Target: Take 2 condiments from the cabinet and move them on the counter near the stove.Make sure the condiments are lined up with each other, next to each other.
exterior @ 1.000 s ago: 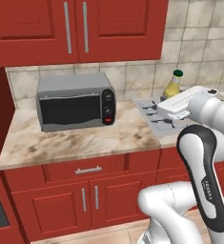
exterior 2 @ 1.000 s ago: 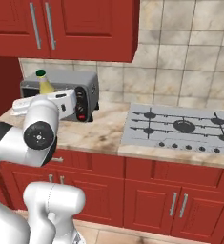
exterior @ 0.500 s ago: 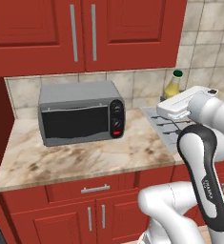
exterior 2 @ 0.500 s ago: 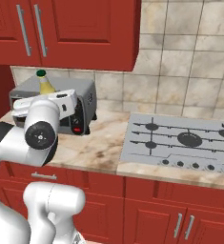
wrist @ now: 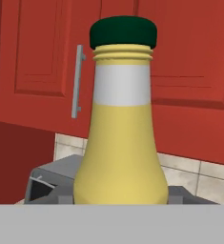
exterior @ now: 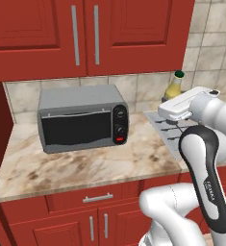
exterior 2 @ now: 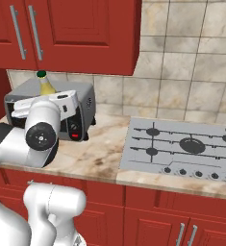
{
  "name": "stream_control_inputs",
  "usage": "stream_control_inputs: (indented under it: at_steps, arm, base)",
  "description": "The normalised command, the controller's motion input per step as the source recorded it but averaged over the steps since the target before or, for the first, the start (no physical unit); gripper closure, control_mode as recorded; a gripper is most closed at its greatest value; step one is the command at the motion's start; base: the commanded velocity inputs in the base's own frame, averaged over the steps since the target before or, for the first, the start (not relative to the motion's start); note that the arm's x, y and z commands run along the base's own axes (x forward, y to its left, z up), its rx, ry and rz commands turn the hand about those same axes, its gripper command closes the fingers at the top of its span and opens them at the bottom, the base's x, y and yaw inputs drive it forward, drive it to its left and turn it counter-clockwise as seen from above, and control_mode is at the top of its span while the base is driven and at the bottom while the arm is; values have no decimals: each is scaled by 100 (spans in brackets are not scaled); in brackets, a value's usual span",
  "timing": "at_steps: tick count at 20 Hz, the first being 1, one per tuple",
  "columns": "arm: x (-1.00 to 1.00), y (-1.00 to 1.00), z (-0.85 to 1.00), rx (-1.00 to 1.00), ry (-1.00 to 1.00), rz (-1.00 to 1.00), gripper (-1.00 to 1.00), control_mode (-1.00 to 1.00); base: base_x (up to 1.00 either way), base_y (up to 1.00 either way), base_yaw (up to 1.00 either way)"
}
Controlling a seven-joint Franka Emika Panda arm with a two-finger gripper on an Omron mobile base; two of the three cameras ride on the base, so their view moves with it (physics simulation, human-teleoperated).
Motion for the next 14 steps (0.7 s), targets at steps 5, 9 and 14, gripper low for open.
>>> stream_control_inputs:
  at_steps: [5,9,14]
  arm:
    - [0,0,0,0,0,0,100,-100]
    - [20,0,-17,0,-1,3,100,-100]
    - [39,-13,-42,0,2,26,100,-100]
  base:
    - [1,0,0]
    - [0,0,0]
    - [0,0,0]
